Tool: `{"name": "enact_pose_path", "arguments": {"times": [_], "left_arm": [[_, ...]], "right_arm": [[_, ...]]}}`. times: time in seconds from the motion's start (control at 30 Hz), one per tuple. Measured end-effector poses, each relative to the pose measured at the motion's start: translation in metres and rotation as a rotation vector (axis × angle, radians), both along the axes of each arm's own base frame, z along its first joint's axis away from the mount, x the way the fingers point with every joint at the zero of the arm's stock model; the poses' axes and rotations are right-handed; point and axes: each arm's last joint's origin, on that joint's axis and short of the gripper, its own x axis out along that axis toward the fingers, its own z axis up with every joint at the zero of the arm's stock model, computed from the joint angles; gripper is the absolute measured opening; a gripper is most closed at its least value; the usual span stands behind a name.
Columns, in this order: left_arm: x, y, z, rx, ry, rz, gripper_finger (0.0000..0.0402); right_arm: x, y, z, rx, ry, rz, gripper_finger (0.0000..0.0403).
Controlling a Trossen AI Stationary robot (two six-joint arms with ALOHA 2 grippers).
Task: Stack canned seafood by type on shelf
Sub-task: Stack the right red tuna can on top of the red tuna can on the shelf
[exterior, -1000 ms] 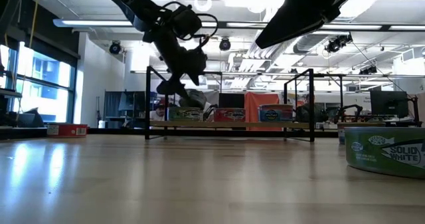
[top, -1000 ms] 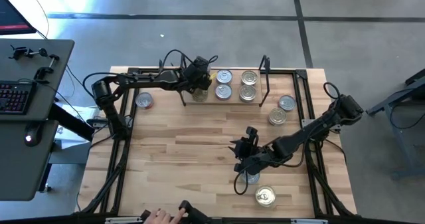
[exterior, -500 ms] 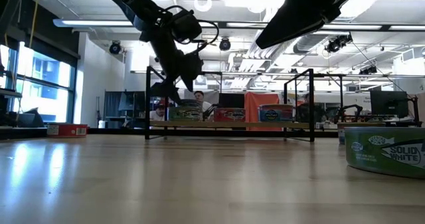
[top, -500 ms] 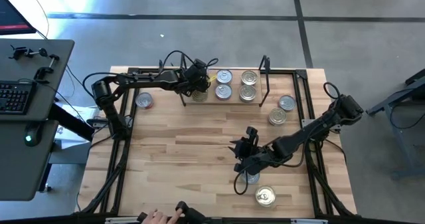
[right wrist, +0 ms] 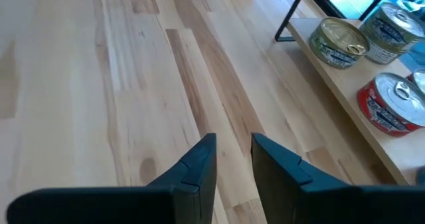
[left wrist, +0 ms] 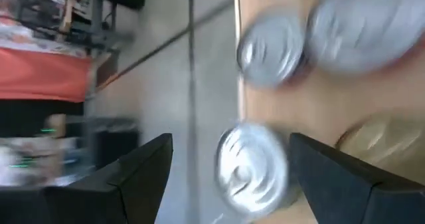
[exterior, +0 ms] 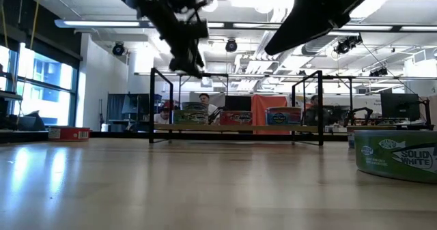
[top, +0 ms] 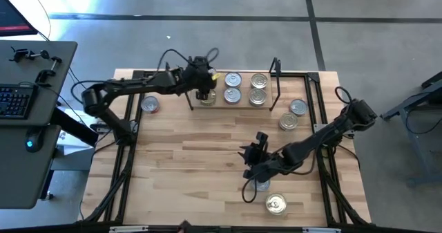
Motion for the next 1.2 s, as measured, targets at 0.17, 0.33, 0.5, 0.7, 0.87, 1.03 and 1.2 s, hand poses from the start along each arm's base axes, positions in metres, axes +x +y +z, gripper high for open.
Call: {"name": "enact_pose_path", "arguments": {"times": [0.17, 0.33, 0.5, 0.7, 0.87, 1.03, 1.2], "left_arm": [[-0.008, -0.026, 0.024, -0.324, -0.276, -0.141, 0.0294], [-0.008, -0.077, 0.018, -0.37, -0.316, -0.363, 0.0294], [-0.01, -0.137, 0.005, -0.34, -0.339, -0.413, 0.0294], [-0.022, -0.198, -0.024, -0.391, -0.383, -0.423, 0.0294], [-0.039, -0.221, -0.053, -0.497, -0.516, -0.435, 0.0294], [-0.055, -0.222, -0.075, -0.553, -0.634, -0.403, 0.0294], [-0.061, -0.222, -0.083, -0.569, -0.641, -0.383, 0.0294]], "right_arm": [[0.005, 0.002, -0.012, -0.009, 0.012, -0.018, 0.0084], [0.014, 0.003, -0.014, 0.004, -0.04, -0.017, 0.0084], [0.021, -0.009, -0.015, 0.031, -0.06, -0.066, 0.0091], [0.021, -0.015, 0.003, 0.101, -0.001, 0.052, 0.0141], [0.011, -0.007, 0.021, 0.351, 0.155, 0.223, 0.0171], [-0.006, 0.014, 0.012, 0.532, 0.283, 0.22, 0.0161], [-0.03, 0.033, 0.004, 0.621, 0.384, 0.06, 0.014]]}}
